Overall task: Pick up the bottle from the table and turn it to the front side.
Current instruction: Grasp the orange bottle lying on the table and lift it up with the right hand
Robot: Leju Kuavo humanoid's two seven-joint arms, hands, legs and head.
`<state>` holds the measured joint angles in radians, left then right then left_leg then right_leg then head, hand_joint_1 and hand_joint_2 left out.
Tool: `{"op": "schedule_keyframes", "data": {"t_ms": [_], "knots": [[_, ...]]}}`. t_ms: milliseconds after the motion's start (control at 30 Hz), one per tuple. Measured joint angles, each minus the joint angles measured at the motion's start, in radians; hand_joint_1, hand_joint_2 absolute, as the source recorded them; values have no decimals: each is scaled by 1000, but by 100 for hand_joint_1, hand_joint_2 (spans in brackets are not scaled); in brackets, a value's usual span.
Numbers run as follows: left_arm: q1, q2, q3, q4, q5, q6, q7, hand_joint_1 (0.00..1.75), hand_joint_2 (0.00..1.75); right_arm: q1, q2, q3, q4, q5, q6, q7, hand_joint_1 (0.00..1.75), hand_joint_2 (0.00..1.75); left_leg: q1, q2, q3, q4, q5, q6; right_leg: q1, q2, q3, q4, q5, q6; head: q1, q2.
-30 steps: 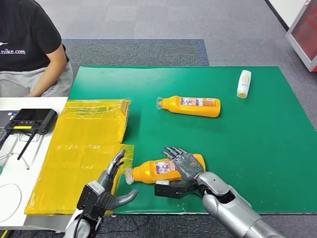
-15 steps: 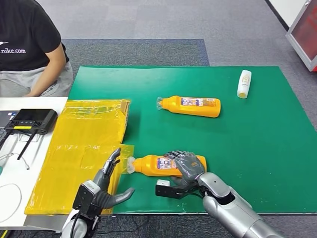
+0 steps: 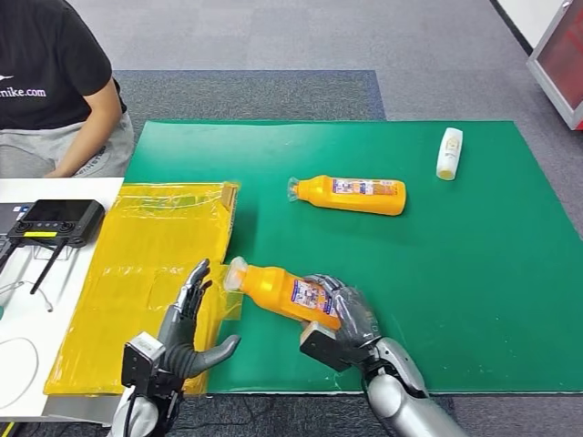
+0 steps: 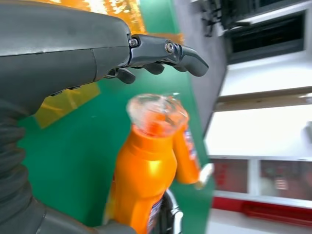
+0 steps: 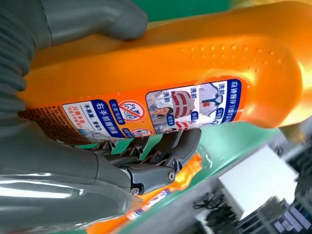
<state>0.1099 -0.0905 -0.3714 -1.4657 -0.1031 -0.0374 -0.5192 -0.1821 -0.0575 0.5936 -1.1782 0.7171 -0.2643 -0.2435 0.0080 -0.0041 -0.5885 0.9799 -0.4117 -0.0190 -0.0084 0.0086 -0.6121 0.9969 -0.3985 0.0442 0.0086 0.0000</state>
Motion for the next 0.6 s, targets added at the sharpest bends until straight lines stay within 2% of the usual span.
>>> {"op": "schedule_keyframes", "data": {"t_ms": [167, 367, 600], "knots": [[4, -7, -2, -40, 23, -10, -62, 0, 175, 75, 61, -89, -61, -94, -24, -65, 175, 175, 0, 0, -2, 0, 0, 0, 0, 0, -2, 0, 0, 0, 0, 0], [16, -9, -21, -84, 58, 2, -126, 0, 175, 117, 105, -149, -109, -181, -19, -121, 175, 175, 0, 0, -3, 0, 0, 0, 0, 0, -3, 0, -1, 0, 0, 0], [23, -32, -19, -90, 233, -31, -66, 0, 175, 158, 135, -160, -154, -194, -25, -155, 175, 175, 0, 0, -4, 0, 0, 0, 0, 0, -4, 0, -1, 0, 0, 0]]}}
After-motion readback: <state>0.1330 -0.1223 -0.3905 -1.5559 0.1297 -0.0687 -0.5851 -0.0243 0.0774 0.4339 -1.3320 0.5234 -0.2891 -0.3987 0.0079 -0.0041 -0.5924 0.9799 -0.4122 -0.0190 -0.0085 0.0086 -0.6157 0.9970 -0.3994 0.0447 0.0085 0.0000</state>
